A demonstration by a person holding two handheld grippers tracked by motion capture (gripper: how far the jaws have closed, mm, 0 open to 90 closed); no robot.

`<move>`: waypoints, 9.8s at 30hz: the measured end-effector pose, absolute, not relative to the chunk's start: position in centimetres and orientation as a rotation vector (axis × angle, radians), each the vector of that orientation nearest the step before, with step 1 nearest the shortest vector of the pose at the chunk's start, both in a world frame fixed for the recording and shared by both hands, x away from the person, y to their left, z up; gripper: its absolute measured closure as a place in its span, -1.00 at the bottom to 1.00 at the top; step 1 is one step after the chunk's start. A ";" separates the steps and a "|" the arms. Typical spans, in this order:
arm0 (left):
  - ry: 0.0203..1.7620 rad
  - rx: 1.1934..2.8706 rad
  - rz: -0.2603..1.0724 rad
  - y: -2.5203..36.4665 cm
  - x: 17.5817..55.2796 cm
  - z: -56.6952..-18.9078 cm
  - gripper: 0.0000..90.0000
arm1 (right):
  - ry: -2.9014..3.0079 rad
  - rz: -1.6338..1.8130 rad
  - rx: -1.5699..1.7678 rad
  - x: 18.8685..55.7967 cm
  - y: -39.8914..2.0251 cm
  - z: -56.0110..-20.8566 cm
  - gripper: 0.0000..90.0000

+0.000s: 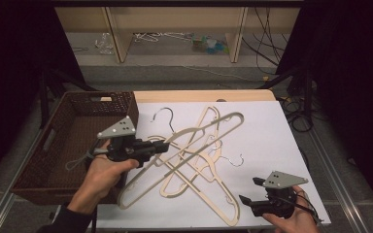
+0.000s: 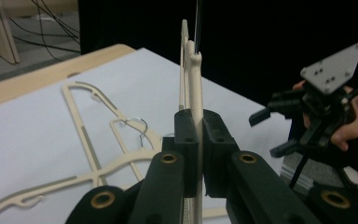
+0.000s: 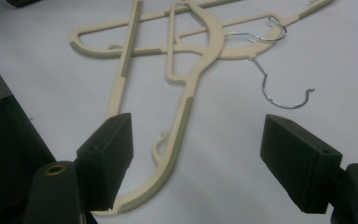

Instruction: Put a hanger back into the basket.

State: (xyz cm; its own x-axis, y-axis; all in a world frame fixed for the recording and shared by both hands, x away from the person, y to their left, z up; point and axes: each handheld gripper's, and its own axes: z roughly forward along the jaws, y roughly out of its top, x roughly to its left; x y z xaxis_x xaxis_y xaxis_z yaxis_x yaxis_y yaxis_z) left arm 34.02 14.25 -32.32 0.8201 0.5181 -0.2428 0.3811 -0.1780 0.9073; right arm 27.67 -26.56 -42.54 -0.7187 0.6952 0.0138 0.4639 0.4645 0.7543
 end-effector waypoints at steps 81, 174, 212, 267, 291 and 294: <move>1.246 1.847 0.510 39.2 40.9 -41.0 0.86 | 2.487 1.082 0.969 27.9 -26.2 -43.3 -0.42; 0.675 1.903 0.260 13.0 26.9 -44.3 -0.62 | 2.692 0.845 1.033 34.4 -20.7 -45.7 0.08; 0.643 1.910 0.241 13.0 27.0 -44.5 -0.57 | 2.817 0.573 0.944 35.5 -20.1 -46.1 0.77; 0.436 2.248 -0.043 5.5 36.0 -43.9 0.56 | 2.829 0.540 0.476 29.8 -21.5 -41.4 0.78; 0.571 2.143 0.034 9.8 35.6 -38.8 0.89 | 2.448 1.063 0.859 30.3 -25.5 -39.9 -0.15; 0.614 2.095 0.047 10.9 36.1 -38.3 0.90 | 2.448 1.055 0.865 30.1 -25.4 -40.3 -0.14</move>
State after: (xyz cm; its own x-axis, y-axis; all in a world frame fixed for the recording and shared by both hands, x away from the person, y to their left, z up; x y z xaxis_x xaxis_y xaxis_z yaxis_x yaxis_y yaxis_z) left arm 36.06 10.85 -38.26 0.8749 0.4423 -0.1974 0.4072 -0.4509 0.7943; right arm 30.08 -25.41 -40.30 -0.7581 0.6489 -0.0647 0.3988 0.5398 0.7414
